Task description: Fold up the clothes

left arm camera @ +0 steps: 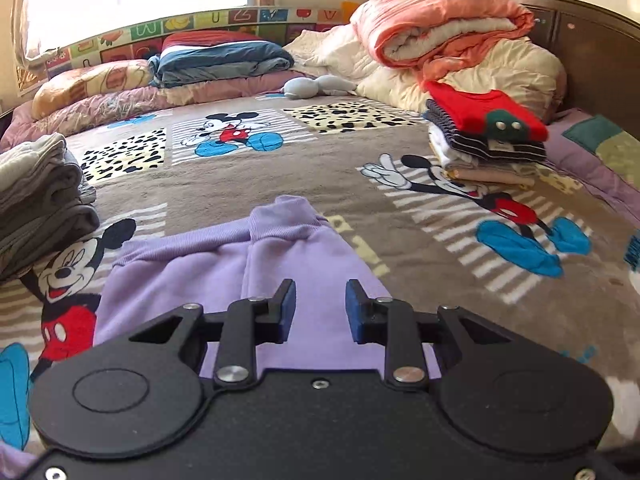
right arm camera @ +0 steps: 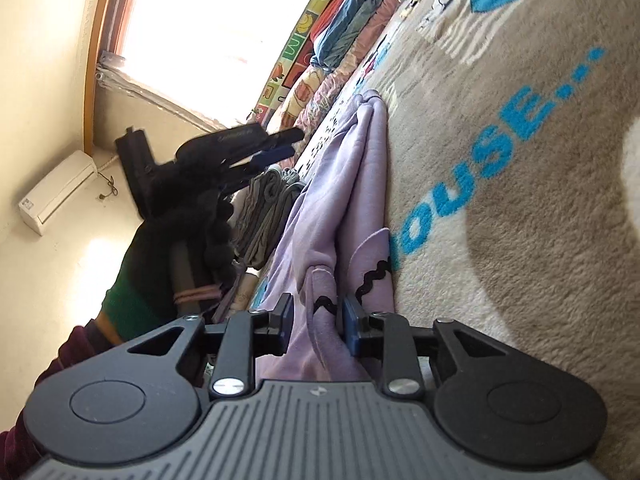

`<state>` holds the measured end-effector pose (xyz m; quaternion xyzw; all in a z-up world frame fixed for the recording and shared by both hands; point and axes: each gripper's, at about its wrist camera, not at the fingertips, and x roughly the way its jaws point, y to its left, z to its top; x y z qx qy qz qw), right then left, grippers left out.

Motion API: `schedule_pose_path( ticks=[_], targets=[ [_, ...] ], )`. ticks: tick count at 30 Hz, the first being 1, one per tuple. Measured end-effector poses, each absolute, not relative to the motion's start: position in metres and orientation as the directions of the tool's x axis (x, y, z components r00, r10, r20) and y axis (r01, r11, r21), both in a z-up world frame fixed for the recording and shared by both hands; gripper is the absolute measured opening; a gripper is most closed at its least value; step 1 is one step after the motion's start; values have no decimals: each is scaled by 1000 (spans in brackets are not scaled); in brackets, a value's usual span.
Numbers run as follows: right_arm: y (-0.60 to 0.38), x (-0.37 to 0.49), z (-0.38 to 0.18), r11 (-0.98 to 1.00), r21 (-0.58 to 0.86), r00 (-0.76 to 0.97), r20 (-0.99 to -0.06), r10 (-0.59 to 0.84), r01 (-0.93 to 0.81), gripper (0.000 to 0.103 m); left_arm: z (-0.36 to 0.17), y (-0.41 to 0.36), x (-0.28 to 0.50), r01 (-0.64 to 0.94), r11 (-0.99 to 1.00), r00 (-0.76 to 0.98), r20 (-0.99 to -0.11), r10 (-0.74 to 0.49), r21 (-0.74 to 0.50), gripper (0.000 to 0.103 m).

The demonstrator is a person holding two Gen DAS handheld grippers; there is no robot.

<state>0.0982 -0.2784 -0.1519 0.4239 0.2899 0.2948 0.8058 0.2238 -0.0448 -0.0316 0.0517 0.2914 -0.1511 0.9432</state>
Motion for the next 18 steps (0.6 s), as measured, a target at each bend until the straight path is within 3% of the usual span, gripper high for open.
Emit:
schedule_pose_path(
  ticks=[3, 7, 11, 12, 13, 18],
  targets=[
    [-277, 80, -131, 606, 746, 706, -269, 655, -278, 29, -37, -48, 176, 371, 928, 779, -551, -299, 20, 25],
    [-279, 72, -114, 697, 640, 771, -250, 586, -322, 29, -50, -69, 138, 436, 897, 786, -515, -344, 67, 25],
    [-294, 87, -118, 685, 681, 809, -234, 539, -260, 29, -86, -97, 139, 471, 876, 733, -599, -322, 106, 23],
    [-296, 89, -122, 685, 686, 810, -244, 533, -244, 29, -99, -106, 140, 477, 863, 736, -612, -289, 165, 23],
    [-295, 92, -126, 685, 691, 809, -254, 530, -232, 29, -109, -109, 136, 480, 850, 761, -585, -281, 217, 22],
    [-288, 95, -144, 695, 693, 801, -298, 519, -193, 29, -108, -103, 131, 464, 867, 761, -583, -285, 181, 19]
  ],
)
